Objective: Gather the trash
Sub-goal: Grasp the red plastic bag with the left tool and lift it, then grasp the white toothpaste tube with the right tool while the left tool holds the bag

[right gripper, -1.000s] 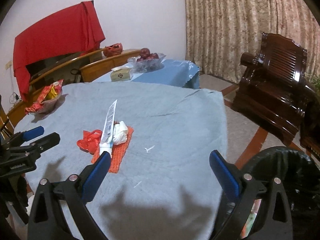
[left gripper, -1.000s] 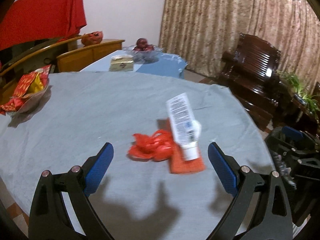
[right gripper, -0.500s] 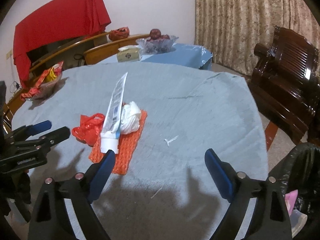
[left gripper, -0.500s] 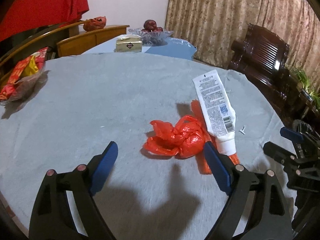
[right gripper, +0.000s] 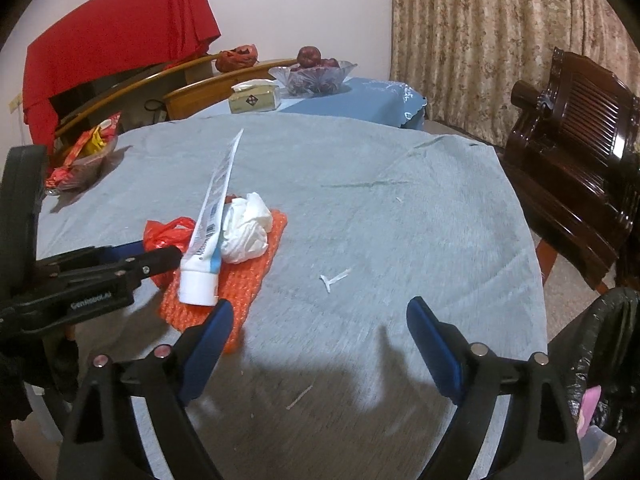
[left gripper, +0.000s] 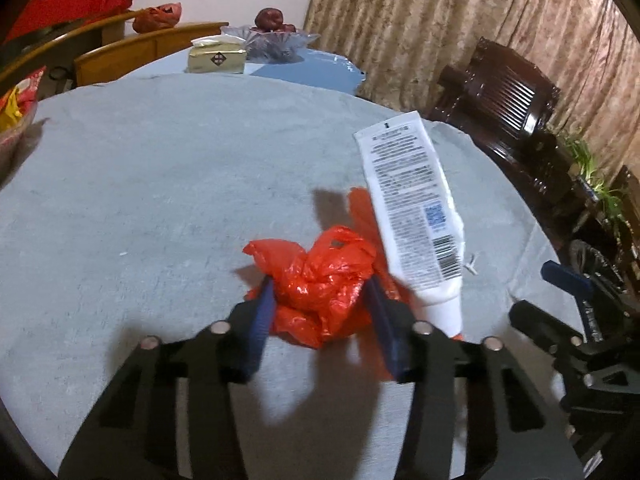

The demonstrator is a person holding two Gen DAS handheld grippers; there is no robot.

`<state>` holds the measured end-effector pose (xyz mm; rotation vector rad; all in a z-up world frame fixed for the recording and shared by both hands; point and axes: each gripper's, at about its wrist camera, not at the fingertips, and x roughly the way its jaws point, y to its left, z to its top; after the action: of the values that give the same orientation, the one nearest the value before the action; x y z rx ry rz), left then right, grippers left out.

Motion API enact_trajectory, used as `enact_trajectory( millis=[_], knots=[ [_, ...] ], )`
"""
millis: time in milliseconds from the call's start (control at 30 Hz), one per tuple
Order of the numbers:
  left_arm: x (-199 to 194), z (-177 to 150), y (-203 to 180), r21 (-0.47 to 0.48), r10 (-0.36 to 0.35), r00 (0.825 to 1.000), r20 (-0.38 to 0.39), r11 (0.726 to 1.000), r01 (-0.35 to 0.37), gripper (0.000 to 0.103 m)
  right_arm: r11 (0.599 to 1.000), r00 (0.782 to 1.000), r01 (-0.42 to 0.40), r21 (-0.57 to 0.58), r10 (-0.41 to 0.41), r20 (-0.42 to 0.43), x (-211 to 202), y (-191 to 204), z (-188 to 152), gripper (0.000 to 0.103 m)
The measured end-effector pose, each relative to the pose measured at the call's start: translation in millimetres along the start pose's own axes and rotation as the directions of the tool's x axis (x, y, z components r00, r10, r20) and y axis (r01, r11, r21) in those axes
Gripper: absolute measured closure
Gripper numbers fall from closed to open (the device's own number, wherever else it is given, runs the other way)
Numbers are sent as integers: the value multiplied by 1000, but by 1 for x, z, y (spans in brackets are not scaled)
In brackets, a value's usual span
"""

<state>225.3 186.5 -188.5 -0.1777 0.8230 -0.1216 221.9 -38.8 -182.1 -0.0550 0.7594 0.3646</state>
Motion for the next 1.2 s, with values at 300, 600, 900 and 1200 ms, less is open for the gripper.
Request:
enact_trajectory(
  millis=[300,600,900,1200],
  knots=[
    [-30,-5,-2,-19,31,997,67,999,-30,74,999,999,-41,-24,42,25,-4,21,5,17],
    [-48,-16,20,-16,120,991,66,993,-119,74,994,995,-98,-54,99,11,10,53,10,30],
    [-55,-18,37,-32,152,986,73,988,-150,74,989,991,-130,-76,128,-24,29,74,13,47],
    [-52,-20,39,-37,148,987,70,989,-145,74,988,990,-132,-83,127,-59,51,81,15,56]
  ],
)
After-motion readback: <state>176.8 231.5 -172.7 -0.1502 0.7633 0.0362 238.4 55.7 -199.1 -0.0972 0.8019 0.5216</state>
